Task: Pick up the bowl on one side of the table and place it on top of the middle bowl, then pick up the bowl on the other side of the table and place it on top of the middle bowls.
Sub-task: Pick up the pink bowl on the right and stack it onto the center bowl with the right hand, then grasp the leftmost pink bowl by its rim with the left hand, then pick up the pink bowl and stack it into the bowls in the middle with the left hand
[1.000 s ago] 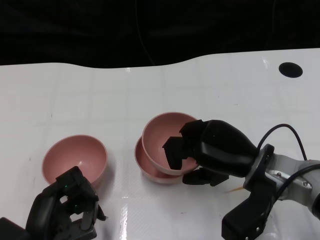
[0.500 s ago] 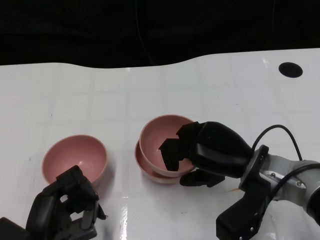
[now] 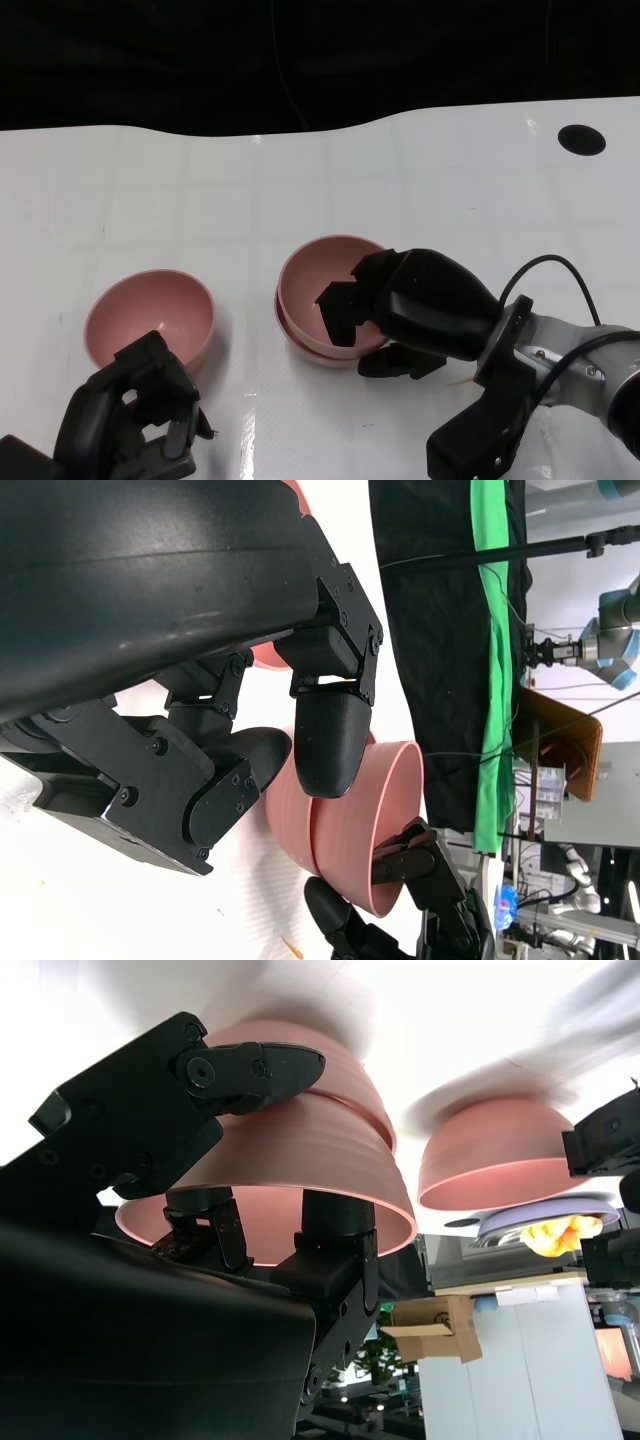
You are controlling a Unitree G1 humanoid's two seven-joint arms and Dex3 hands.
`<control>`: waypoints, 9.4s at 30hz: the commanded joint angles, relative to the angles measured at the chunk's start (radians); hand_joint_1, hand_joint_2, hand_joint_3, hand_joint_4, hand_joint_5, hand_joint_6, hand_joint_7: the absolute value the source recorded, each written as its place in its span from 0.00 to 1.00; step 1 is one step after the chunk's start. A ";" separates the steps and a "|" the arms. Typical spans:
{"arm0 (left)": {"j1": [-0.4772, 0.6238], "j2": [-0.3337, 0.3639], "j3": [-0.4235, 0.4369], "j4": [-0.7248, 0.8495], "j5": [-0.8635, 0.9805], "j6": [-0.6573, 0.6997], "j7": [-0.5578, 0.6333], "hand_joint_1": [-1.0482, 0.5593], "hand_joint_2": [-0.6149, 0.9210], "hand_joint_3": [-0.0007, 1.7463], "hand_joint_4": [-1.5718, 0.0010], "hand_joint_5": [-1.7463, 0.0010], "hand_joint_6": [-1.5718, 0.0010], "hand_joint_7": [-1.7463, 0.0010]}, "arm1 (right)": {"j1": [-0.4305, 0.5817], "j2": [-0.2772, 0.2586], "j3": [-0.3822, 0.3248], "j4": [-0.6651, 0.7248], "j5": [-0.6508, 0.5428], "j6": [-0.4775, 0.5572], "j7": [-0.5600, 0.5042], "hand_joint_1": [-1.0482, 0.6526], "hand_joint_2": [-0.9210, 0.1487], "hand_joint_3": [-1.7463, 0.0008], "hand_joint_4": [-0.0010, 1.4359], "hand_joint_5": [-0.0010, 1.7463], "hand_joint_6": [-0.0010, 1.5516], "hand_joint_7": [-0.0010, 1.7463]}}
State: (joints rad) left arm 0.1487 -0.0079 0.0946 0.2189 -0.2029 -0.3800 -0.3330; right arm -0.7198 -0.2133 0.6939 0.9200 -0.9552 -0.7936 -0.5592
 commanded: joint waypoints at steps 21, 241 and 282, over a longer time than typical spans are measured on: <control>0.005 -0.002 0.001 -0.012 -0.018 0.010 0.007 0.64 0.78 0.69 0.53 0.00 0.55 0.07 | -0.036 -0.007 0.036 0.051 -0.015 0.025 -0.049 0.28 0.00 0.79 0.66 0.47 0.62 0.11; -0.505 0.408 -0.374 0.734 0.786 -0.190 0.754 0.63 0.99 0.30 0.54 0.01 0.61 0.01 | 0.680 0.202 -0.787 -0.504 1.324 0.613 1.185 0.50 0.25 0.50 0.63 1.00 0.48 0.90; -0.343 0.515 -0.249 -0.194 0.750 0.126 0.335 0.66 0.75 0.60 0.54 0.00 0.61 0.00 | 0.639 0.180 -0.815 -0.414 1.314 0.573 1.228 0.49 0.25 0.51 0.64 1.00 0.48 0.89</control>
State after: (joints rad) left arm -0.2021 0.4873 -0.1699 0.0550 0.5571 -0.2637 0.0240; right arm -0.0746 -0.0177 -0.1108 0.4995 0.3580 -0.2112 0.6639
